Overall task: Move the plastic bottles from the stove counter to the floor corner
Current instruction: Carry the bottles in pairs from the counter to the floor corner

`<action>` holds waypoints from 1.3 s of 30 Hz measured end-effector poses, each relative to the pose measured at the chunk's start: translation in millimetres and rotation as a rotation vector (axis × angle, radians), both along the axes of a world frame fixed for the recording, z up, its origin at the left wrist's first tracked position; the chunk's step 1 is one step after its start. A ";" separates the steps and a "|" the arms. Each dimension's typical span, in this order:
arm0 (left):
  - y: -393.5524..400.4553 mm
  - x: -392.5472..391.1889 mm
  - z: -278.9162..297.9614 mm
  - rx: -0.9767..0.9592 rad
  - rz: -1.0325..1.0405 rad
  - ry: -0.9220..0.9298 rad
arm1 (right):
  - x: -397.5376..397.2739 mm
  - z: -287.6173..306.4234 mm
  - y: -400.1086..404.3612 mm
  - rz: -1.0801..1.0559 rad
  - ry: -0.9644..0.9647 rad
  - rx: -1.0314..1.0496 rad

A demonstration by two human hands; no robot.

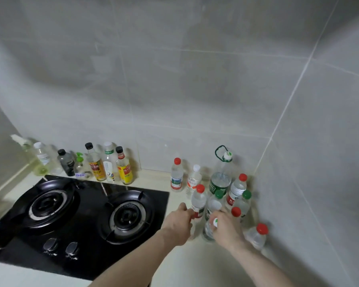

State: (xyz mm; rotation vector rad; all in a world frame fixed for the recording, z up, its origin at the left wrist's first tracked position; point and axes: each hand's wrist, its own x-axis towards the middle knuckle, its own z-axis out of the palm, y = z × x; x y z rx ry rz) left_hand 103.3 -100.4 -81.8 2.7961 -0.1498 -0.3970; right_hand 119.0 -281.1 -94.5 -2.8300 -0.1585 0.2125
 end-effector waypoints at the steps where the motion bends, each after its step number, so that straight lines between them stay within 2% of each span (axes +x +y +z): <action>1: 1.9 -4.3 -1.8 -0.001 0.015 -0.011 | -1.5 -1.0 0.3 0.002 -0.007 0.004; 8: 31.5 -41.1 -14.2 -0.139 0.191 -0.068 | -8.1 2.5 3.9 0.026 0.040 0.069; 16: 70.8 -103.3 25.1 -0.271 0.361 -0.219 | -21.3 45.1 34.4 0.161 0.157 0.192; 28: 165.5 -269.2 84.7 -0.294 0.767 -0.446 | -101.3 98.3 190.4 0.662 0.140 0.314; 39: 287.6 -433.7 95.5 -0.202 1.058 -0.514 | -230.0 122.5 365.2 0.974 0.185 0.303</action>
